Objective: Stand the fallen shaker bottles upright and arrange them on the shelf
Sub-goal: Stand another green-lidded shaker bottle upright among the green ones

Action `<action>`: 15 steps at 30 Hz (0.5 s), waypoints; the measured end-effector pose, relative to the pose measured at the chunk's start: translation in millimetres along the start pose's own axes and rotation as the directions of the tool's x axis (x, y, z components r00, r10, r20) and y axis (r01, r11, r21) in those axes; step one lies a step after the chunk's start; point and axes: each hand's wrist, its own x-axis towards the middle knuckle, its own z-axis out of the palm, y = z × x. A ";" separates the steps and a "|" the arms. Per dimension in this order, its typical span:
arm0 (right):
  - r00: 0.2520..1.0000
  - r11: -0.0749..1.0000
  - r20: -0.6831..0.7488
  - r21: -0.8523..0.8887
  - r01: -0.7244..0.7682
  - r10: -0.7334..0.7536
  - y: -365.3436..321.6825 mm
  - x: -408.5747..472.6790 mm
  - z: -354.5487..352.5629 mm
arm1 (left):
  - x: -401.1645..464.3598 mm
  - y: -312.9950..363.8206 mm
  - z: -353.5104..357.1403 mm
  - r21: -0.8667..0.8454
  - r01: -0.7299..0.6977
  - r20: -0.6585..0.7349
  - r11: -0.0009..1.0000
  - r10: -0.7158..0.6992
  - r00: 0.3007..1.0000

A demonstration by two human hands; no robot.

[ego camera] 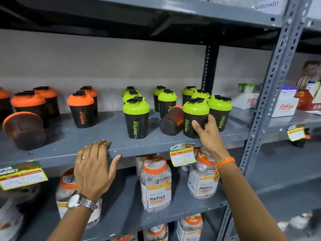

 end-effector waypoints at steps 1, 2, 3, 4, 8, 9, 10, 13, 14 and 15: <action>1.000 1.000 0.002 -0.020 0.007 -0.007 2.0 1.8 -0.3 | 0.3 0.2 -0.1 0.000 0.003 0.002 1.000 -0.003 1.000; 1.000 0.999 0.006 -0.036 0.014 -0.013 5.1 3.5 -0.8 | 0.5 0.5 -0.3 -0.002 0.005 0.003 1.000 -0.005 1.000; 1.000 0.998 0.003 -0.053 0.015 -0.015 5.6 4.0 -1.1 | 0.5 0.6 -0.3 -0.003 0.007 0.005 1.000 -0.007 1.000; 1.000 0.998 -0.001 -0.066 0.014 -0.014 5.6 4.0 -1.0 | 0.2 0.8 -0.5 -0.001 0.007 0.008 1.000 -0.007 1.000; 1.000 0.994 -0.017 -0.106 0.011 -0.013 2.4 3.2 -0.8 | -1.1 -0.7 -0.6 0.001 -0.002 0.026 1.000 0.002 1.000; 1.000 0.993 -0.023 -0.120 0.008 -0.011 0.6 1.9 -1.0 | -0.8 -0.7 -0.9 -0.003 0.000 0.029 1.000 0.000 1.000; 1.000 0.991 -0.026 -0.130 0.009 -0.012 -0.9 0.6 -0.8 | -0.4 -0.7 -1.3 -0.009 0.004 0.030 1.000 -0.004 1.000; 0.997 0.987 -0.078 -0.154 -0.037 0.025 -6.6 -9.1 1.1 | 0.3 0.2 -2.0 -0.026 0.003 0.021 1.000 -0.003 1.000; 0.989 0.984 -0.139 -0.168 -0.068 0.044 -11.7 -15.3 2.2 | 0.0 0.3 -2.1 -0.030 0.002 0.020 1.000 -0.001 1.000; 0.974 0.979 -0.218 -0.179 -0.096 0.056 -18.4 -23.2 3.3 | -0.2 0.2 -2.1 -0.032 0.002 0.021 0.999 -0.001 1.000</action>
